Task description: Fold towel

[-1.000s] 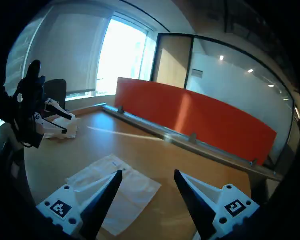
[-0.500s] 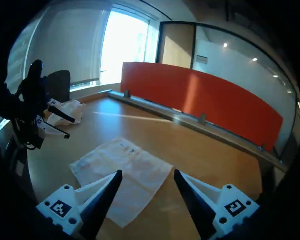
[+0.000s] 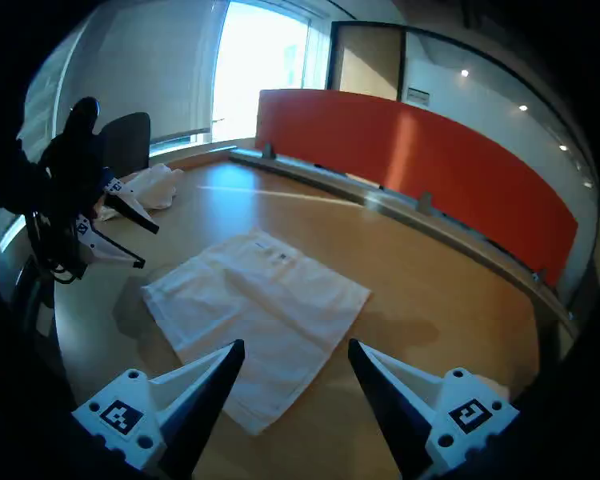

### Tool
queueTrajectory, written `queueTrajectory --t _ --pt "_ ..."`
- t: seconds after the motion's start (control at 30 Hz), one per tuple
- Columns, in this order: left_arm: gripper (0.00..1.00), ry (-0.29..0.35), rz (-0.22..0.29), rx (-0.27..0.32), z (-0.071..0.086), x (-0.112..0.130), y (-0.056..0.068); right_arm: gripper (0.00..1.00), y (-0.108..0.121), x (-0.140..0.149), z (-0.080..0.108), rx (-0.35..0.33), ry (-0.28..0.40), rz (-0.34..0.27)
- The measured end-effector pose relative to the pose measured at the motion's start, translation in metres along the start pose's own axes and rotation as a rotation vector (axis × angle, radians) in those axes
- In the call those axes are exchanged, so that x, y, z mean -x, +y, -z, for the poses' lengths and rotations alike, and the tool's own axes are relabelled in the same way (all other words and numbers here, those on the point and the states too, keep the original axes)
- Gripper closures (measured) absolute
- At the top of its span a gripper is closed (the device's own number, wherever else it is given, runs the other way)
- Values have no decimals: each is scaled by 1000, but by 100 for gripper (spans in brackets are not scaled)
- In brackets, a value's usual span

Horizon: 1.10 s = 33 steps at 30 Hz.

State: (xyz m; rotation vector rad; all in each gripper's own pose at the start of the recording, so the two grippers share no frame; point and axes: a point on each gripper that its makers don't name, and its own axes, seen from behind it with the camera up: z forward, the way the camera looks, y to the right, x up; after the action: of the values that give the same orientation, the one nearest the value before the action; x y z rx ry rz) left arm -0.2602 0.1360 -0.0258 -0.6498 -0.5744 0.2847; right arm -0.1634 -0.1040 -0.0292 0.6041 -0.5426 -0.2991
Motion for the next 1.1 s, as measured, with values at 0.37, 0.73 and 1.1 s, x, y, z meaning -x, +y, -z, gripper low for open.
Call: queueTrajectory --t 0.37,0.73,1.1 --pt "4 -69 -16 51 -19 31 18 0 -16 44 -12 -37 -76 10" --pt "4 -137 -31 111 -26 56 35 0 -27 78 -14 -71 -155 17" --pt "5 -182 -19 124 -31 70 36 0 -37 101 -15 -106 -229 32"
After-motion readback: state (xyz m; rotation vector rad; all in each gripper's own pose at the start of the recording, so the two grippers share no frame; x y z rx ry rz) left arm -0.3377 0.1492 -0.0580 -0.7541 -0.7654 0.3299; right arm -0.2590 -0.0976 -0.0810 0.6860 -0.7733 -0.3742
